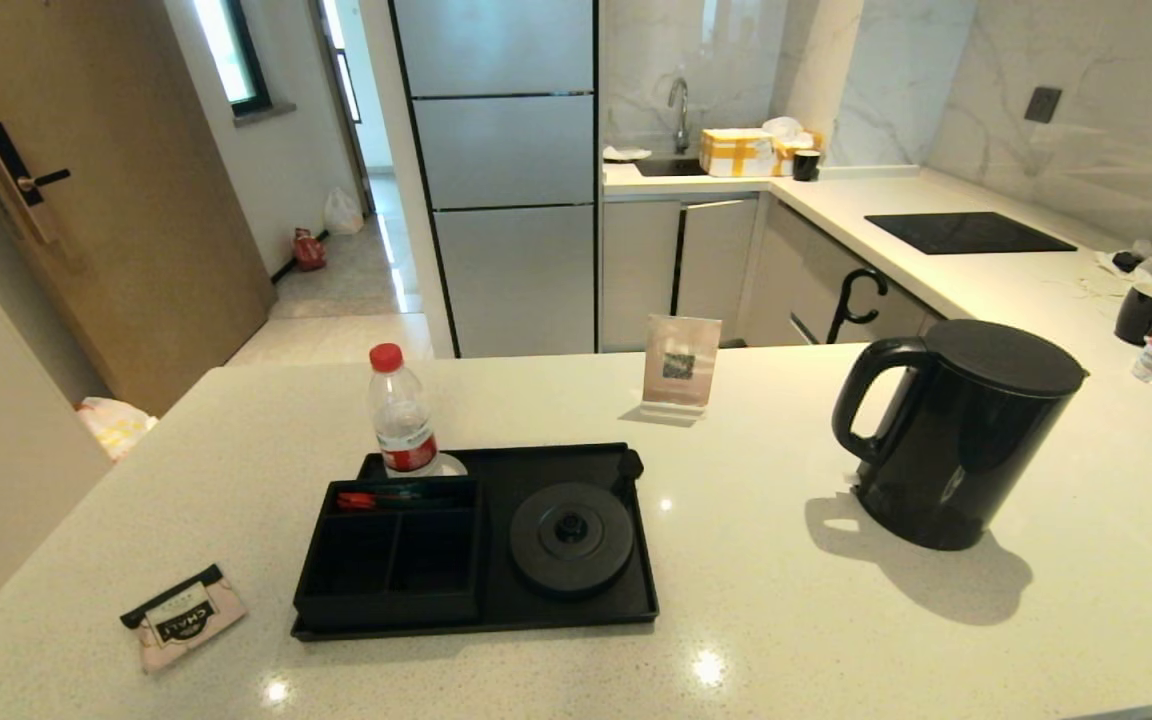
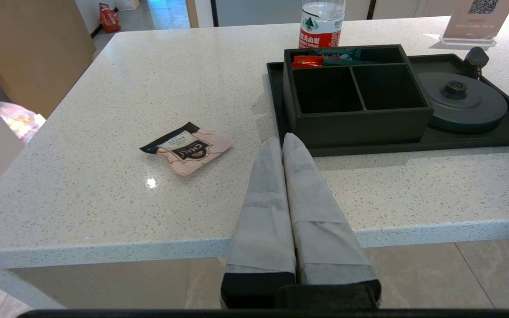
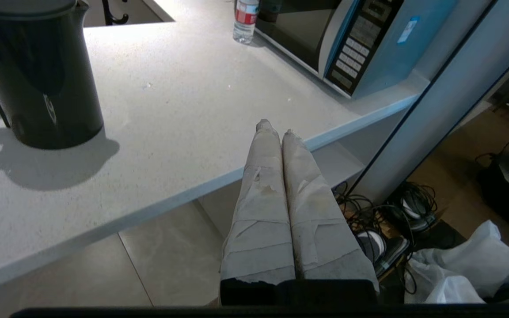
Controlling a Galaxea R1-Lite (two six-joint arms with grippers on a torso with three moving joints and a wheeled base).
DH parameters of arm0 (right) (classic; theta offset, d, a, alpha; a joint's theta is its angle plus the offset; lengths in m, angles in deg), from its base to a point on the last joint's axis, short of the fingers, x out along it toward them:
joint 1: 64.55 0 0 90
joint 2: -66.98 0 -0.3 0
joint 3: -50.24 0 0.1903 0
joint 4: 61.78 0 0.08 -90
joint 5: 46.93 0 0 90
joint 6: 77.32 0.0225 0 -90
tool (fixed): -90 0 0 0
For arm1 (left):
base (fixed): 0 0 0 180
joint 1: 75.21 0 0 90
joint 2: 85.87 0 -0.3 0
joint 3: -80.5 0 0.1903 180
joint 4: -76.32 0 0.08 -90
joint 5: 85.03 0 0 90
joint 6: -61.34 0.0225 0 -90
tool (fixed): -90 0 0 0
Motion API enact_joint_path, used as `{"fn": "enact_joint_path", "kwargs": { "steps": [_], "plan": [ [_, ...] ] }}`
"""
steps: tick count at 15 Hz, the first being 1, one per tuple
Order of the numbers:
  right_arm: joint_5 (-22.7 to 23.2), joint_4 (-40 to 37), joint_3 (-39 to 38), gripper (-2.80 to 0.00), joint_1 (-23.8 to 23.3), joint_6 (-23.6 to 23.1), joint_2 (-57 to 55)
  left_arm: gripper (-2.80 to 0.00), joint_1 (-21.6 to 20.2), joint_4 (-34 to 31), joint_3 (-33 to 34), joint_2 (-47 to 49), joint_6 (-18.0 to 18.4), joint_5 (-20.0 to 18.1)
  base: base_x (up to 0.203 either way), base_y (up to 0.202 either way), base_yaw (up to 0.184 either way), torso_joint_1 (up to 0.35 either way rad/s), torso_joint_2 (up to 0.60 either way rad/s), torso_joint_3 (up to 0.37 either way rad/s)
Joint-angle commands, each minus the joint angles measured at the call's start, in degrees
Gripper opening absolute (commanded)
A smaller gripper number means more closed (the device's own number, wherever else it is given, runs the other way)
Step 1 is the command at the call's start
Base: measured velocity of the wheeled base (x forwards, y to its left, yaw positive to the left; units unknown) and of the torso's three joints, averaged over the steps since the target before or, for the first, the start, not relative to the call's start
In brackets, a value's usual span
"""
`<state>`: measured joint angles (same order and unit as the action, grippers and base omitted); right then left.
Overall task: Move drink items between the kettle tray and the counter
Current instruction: Return the kettle to its original position
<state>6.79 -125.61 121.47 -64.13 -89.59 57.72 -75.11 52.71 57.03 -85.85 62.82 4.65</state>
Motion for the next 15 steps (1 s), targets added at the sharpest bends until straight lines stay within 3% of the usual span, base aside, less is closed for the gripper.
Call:
{"fn": "enact_joint_path", "kwargs": {
  "steps": [1, 3, 5, 8, 9, 11, 12, 15],
  "plan": [
    [1.9, -2.59, -2.78, -2.8, -0.34, 3.76, 7.25, -2.8, -0.01, -0.02, 0.01, -0.11, 0.01, -0.02, 0.0, 0.0, 0.0, 0.0, 0.0, 0.0],
    [11.68, 1.53, -9.62, -2.8, -0.35, 11.39, 9.02, -2.8, -0.01, -0.02, 0.01, -0.11, 0.01, -0.02, 0.0, 0.0, 0.0, 0.0, 0.0, 0.0],
    [21.17, 16.1, -20.41, -2.8, -0.39, 13.54, 9.15, -2.8, -0.01, -0.02, 0.01, -0.11, 0.01, -0.02, 0.0, 0.0, 0.0, 0.0, 0.0, 0.0],
    [31.51, 41.45, -40.8, -2.8, -0.41, 11.36, 9.21, -2.8, -0.01, -0.02, 0.01, -0.11, 0.01, -0.02, 0.0, 0.0, 0.0, 0.0, 0.0, 0.0],
    [33.47, 45.53, -45.4, -2.8, -0.41, 10.29, 9.22, -2.8, -0.01, -0.02, 0.01, -0.11, 0.01, -0.02, 0.0, 0.0, 0.0, 0.0, 0.0, 0.0],
    [36.05, 44.35, -48.83, -2.8, -0.42, 8.75, 9.21, -2.8, -0.01, -0.02, 0.01, -0.11, 0.01, -0.02, 0.0, 0.0, 0.0, 0.0, 0.0, 0.0],
    [36.31, 40.62, -48.09, -2.8, -0.42, 9.78, 9.23, -2.8, -0.01, -0.02, 0.01, -0.11, 0.01, -0.02, 0.0, 0.0, 0.0, 0.0, 0.0, 0.0],
    [36.1, 40.51, -47.94, -2.8, -0.42, 11.22, 9.17, -2.8, -0.01, -0.02, 0.01, -0.11, 0.01, -0.02, 0.0, 0.0, 0.0, 0.0, 0.0, 0.0]
  ]
}}
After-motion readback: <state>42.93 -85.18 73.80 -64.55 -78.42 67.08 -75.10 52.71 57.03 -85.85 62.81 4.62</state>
